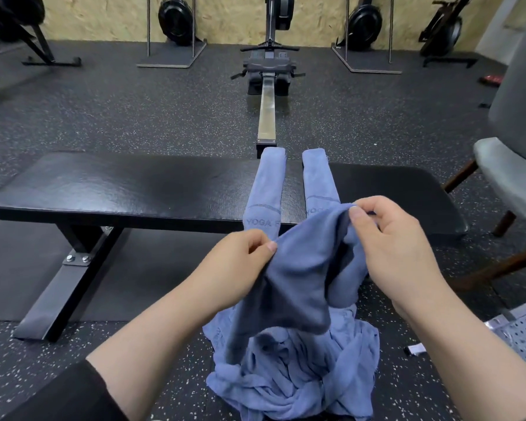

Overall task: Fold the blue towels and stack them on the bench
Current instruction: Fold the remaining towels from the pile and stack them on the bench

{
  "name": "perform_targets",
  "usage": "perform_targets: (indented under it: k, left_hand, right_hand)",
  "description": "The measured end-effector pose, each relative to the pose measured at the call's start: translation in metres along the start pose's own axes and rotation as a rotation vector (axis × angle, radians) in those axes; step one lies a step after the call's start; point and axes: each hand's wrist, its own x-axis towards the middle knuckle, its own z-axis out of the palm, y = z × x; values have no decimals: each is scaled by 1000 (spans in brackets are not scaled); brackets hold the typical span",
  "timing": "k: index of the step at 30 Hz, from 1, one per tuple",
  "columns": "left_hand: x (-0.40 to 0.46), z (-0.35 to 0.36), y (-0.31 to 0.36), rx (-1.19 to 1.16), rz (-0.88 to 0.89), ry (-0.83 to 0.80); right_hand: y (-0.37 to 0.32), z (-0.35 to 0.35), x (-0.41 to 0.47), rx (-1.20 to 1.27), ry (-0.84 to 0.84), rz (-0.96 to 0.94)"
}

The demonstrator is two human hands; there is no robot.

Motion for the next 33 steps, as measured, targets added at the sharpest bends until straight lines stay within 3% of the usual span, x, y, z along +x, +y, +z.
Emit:
perform_targets:
  k: [5,12,19,25,29,33]
  left_hand:
    - [-1,-1,10,-148,99,145]
    - [-4,7,19,-255,205,36]
    - [-4,5,19,-258,182,23]
    - [-2,1,6,-92,-45,-59]
    - [-2,-2,4,-127,-4,50]
    - [-3,-6,6,-141,122,129]
  right_hand:
    - [4,9,-5,-209,-323,28]
    - [-7,17,-14,-141,-588,-62]
    - [-8,21,-16,1,-415,-79]
    - [-7,12,-8,120,-116,-3]
    - [-3,7,-5,29,-93,18]
    - [1,7,-4,-107,-243,49]
